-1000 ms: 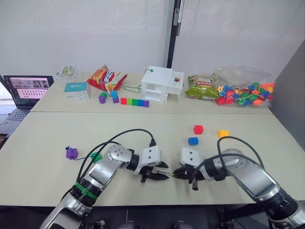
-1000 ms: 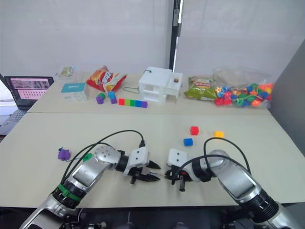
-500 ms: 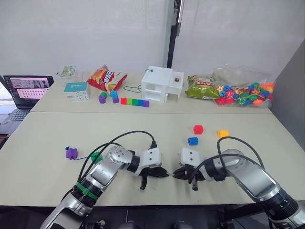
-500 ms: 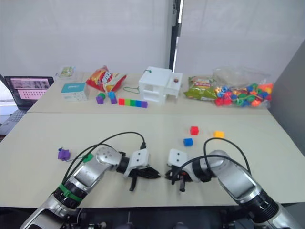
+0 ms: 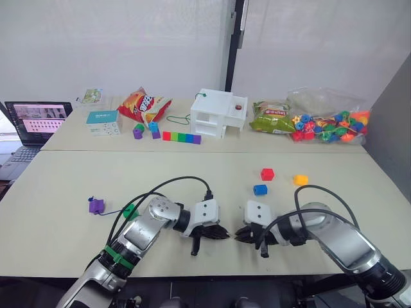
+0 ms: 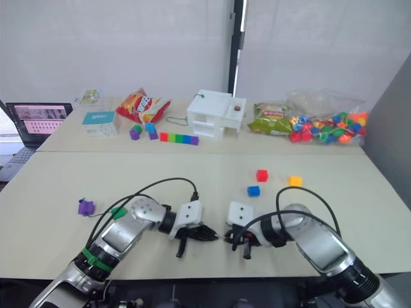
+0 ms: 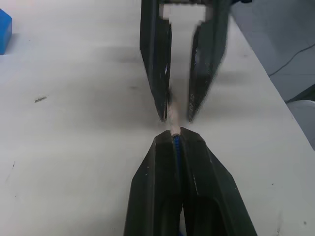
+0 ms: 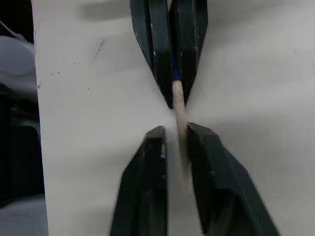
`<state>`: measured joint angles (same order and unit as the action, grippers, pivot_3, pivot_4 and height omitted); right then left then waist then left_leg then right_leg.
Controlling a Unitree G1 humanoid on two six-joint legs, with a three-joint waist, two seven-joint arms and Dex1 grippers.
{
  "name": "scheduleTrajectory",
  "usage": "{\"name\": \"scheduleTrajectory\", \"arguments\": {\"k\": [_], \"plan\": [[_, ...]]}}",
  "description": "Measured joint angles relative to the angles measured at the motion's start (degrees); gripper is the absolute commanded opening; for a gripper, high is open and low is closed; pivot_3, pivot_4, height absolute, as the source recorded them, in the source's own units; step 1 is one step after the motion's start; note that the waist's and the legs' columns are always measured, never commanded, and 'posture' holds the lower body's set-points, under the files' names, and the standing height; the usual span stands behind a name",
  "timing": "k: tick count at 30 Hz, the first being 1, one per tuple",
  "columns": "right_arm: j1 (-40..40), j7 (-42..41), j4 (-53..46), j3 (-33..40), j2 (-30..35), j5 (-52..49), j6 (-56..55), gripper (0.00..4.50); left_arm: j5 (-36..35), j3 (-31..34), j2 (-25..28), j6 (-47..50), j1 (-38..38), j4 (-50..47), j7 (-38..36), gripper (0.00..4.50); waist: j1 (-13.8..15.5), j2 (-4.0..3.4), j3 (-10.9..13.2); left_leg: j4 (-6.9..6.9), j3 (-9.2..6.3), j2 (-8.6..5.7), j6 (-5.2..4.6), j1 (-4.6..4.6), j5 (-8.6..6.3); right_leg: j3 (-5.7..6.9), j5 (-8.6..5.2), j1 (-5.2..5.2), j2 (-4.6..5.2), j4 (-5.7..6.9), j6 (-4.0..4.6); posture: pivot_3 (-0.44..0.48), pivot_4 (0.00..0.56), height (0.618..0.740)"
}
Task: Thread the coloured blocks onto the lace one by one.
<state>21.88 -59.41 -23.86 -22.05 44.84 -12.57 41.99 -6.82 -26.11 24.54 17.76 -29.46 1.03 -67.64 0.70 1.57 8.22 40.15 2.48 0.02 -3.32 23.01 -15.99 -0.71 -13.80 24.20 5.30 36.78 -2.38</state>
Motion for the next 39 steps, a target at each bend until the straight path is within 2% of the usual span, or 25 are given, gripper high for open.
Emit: {"name": "scheduleTrajectory", "arguments": {"k": [4, 8, 13, 18, 21, 25, 27, 32, 36, 39], "plan": [[-0.5, 1.1, -0.4, 1.5, -0.1, -0.3, 0.3, 3.05, 0.0, 0.0, 0.7, 0.0, 0.0, 0.0, -0.3, 0.00, 0.0, 0.00, 0.0, 0.00, 0.00, 0.00, 0.00, 0.00, 0.00, 0.00, 0.00, 0.00, 0.01, 0.00, 0.00, 0.000, 0.150, 0.740], [-4.4, 3.6, -2.9, 9.4, 0.5, -3.4, 3.6, 4.43, 0.0, 0.3, 2.5, -0.1, 0.2, 0.0, -0.6, 0.00, 0.2, 0.00, 0.0, 0.00, -0.06, -0.01, 0.00, 0.06, 0.00, 0.04, 0.00, 0.01, 0.03, -0.01, 0.00, 0.000, 0.150, 0.740], [-13.4, 9.6, -7.5, 24.0, 0.2, -7.3, 9.4, 4.47, -0.3, 2.6, 4.8, 0.0, 1.7, -0.4, -0.3, 0.00, 0.1, -0.01, 0.0, -0.01, -0.11, 0.02, -0.01, 0.10, -0.01, 0.06, 0.00, 0.01, 0.06, -0.02, 0.00, 0.000, 0.150, 0.740], [-22.1, 22.1, -10.5, 35.7, -9.2, -7.3, 12.2, 4.47, -2.6, 5.9, 5.8, 2.4, 4.9, -4.1, 0.7, 0.00, 0.0, -0.04, 0.0, -0.03, -0.15, 0.02, 0.00, 0.10, -0.01, 0.03, 0.00, 0.01, 0.06, 0.02, 0.00, 0.000, 0.150, 0.740], [-23.2, 31.5, -11.7, 38.3, -15.4, -4.2, 12.9, 4.47, -4.1, 7.4, 6.9, 4.3, 5.9, -6.3, 1.2, 0.00, 0.0, -0.07, 0.0, -0.06, -0.15, 0.02, 0.04, 0.04, 0.02, 0.01, 0.00, 0.01, 0.03, 0.05, 0.00, 0.000, 0.150, 0.740], [-18.1, 47.5, -7.4, 36.6, -27.9, 2.5, 11.4, 4.47, -4.5, 8.0, 7.5, 5.4, 7.6, -7.6, 2.1, 0.00, -0.6, -0.20, -0.1, -0.17, -0.07, -0.04, 0.11, -0.09, 0.06, -0.10, 0.00, 0.01, 0.02, 0.11, 0.00, 0.000, 0.150, 0.740], [-14.2, 52.4, -2.7, 35.5, -30.2, 5.2, 9.0, 4.47, -4.5, 7.8, 7.2, 5.9, 7.7, -7.8, 2.5, 0.00, -0.7, -0.24, 0.0, -0.17, -0.07, -0.08, 0.14, -0.07, 0.09, -0.09, 0.00, 0.03, 0.02, 0.12, 0.00, 0.000, 0.150, 0.740], [-4.6, 57.6, 11.6, 35.9, -31.0, 7.7, 2.5, 4.47, -4.5, 7.9, 6.8, 6.1, 7.7, -7.9, 4.0, 0.00, -0.6, -0.27, 0.0, -0.24, -0.05, -0.12, 0.13, -0.07, 0.09, -0.08, 0.00, 0.03, 0.05, 0.05, -0.01, 0.000, 0.150, 0.740], [6.0, 61.7, 28.7, 37.4, -30.9, 8.5, -4.6, 4.47, -4.5, 7.8, 6.7, 6.1, 7.9, -8.0, 4.8, 0.00, -1.2, -0.28, 0.0, -0.37, -0.05, -0.09, 0.16, -0.11, 0.11, -0.06, 0.00, 0.04, 0.00, 0.04, 0.01, 0.000, 0.150, 0.740], [9.7, 62.4, 38.5, 37.9, -30.4, 8.7, -9.2, 4.47, -4.5, 7.8, 6.7, 6.2, 8.2, -8.2, 5.4, 0.00, -1.5, -0.30, 0.0, -0.39, -0.04, -0.09, 0.19, -0.08, 0.12, -0.07, 0.01, 0.03, 0.01, 0.06, 0.01, 0.000, 0.150, 0.740]]}}
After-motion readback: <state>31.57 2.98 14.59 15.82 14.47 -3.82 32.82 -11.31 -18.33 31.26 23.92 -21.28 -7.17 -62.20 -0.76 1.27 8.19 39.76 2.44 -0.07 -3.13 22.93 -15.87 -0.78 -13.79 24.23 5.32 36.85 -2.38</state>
